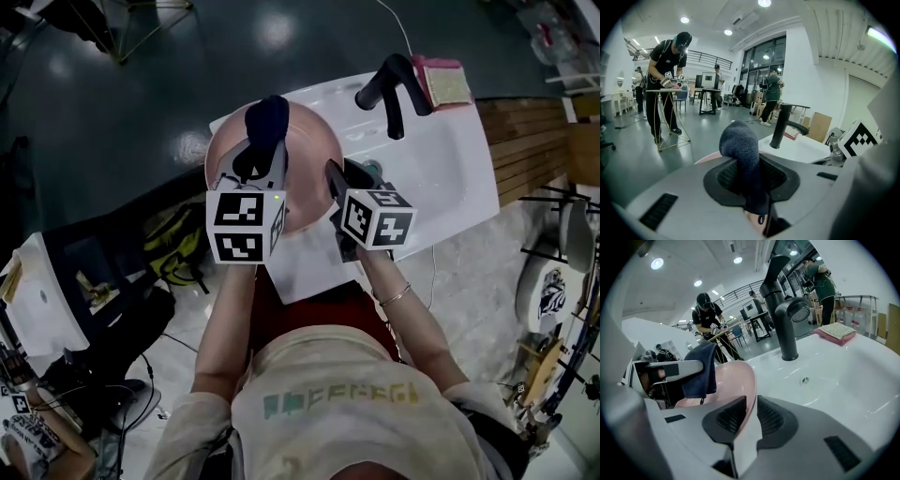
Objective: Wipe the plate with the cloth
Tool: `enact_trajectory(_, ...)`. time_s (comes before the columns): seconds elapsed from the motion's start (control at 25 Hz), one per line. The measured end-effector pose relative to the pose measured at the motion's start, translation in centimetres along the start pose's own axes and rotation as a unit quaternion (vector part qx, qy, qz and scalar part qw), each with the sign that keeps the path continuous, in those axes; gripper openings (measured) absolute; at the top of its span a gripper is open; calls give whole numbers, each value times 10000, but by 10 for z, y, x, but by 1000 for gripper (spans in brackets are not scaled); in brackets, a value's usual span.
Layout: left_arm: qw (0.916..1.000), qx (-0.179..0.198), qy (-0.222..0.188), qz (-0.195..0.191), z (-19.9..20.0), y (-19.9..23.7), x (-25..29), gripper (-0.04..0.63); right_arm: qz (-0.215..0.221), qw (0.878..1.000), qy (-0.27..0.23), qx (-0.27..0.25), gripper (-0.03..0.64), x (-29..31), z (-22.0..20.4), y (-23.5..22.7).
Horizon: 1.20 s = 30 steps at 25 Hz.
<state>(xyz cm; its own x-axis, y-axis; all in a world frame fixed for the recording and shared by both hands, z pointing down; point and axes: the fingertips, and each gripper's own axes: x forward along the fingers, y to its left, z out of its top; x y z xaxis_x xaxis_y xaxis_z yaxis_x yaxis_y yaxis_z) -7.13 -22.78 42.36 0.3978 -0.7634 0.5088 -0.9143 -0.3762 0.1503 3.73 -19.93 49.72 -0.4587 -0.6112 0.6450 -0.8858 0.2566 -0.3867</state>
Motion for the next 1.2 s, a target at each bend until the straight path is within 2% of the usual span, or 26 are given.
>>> enact_trajectory(0.2, 9998, 95, 106, -155, -1, -5, 11, 80, -189, 9997, -127, 36, 69, 3, 5, -3)
enact_trajectory(0.52, 9974, 377, 408, -464, 10, -30, 32, 80, -475, 9985, -249, 84, 64, 4, 16, -9)
enact_trajectory(0.68, 9935, 567, 595, -787, 14, -54, 45, 80, -542, 9981, -276, 97, 64, 4, 20, -9)
enact_trajectory(0.88, 9854, 858, 981, -1100, 1, -78, 62, 80, -629, 9974, -315, 131, 63, 3, 18, -12)
enact_trajectory(1.2, 9784, 894, 1455, -1167, -24, -76, 79, 80, -649, 9970, -384, 164, 63, 1, 19, -13)
